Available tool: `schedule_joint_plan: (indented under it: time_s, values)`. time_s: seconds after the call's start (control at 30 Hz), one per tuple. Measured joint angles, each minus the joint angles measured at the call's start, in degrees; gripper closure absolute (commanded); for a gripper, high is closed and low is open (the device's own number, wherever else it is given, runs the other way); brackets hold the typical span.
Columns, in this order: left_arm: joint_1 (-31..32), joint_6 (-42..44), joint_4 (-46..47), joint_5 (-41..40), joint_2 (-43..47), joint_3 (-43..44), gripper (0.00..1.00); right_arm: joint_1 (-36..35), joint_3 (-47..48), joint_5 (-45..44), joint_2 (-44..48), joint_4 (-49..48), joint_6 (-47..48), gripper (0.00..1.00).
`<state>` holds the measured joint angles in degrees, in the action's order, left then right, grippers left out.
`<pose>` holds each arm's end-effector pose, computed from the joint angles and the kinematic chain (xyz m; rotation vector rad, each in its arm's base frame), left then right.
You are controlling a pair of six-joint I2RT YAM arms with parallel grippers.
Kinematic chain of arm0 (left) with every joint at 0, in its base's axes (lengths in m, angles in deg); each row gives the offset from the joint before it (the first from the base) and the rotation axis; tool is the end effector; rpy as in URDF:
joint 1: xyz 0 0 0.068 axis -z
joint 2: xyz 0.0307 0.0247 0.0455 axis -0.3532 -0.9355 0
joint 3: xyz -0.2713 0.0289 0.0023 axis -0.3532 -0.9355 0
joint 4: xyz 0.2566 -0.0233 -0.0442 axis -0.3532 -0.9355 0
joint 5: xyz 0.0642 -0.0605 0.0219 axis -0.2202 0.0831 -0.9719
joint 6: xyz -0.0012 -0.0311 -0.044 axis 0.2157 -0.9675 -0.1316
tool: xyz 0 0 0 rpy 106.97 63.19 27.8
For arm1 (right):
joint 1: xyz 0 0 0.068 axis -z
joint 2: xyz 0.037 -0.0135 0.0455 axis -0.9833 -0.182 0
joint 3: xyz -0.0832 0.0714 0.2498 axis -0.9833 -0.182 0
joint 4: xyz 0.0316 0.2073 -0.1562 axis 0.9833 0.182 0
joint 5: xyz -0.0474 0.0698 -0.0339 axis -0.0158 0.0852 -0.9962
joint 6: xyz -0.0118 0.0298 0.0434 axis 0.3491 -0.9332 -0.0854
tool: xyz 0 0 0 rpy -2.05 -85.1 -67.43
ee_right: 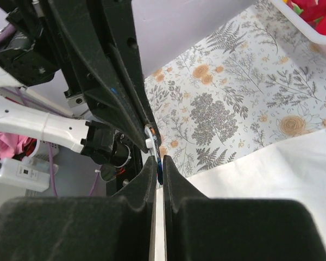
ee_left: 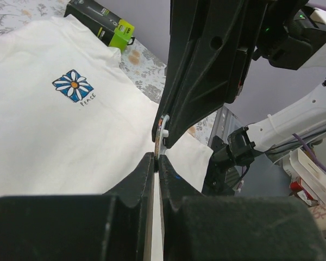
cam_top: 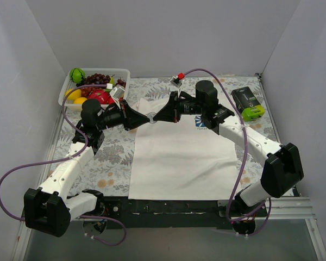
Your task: Pin the brooch onto the clothing
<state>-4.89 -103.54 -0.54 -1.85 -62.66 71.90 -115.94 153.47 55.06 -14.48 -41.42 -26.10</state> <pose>0.2303 -0.0951 0.3372 -0.0058 1.9900 -1.7809 0.2672 0.2285 0.3567 -0.8004 1.6700 1.4510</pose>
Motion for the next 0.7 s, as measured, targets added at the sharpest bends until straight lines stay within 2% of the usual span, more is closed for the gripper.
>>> schedule_joint_plan:
  time_s: [0.43, 0.63, 0.7]
  values:
    - [0.11, 0.98, -4.26, -5.49, -1.68, 0.72, 1.0, -1.11, 8.48, -5.95, -4.52, 15.13, 4.9, 0.99]
    - [0.26, 1.25, -4.79, -6.51, -1.79, 0.83, 1.0, -1.81, 7.87, -6.75, -3.52, 14.78, 10.01, 0.99]
    - [0.57, 1.25, -4.81, -6.56, -1.79, 0.83, 1.0, -1.97, 5.75, -6.91, -1.99, 12.85, 11.56, 0.96]
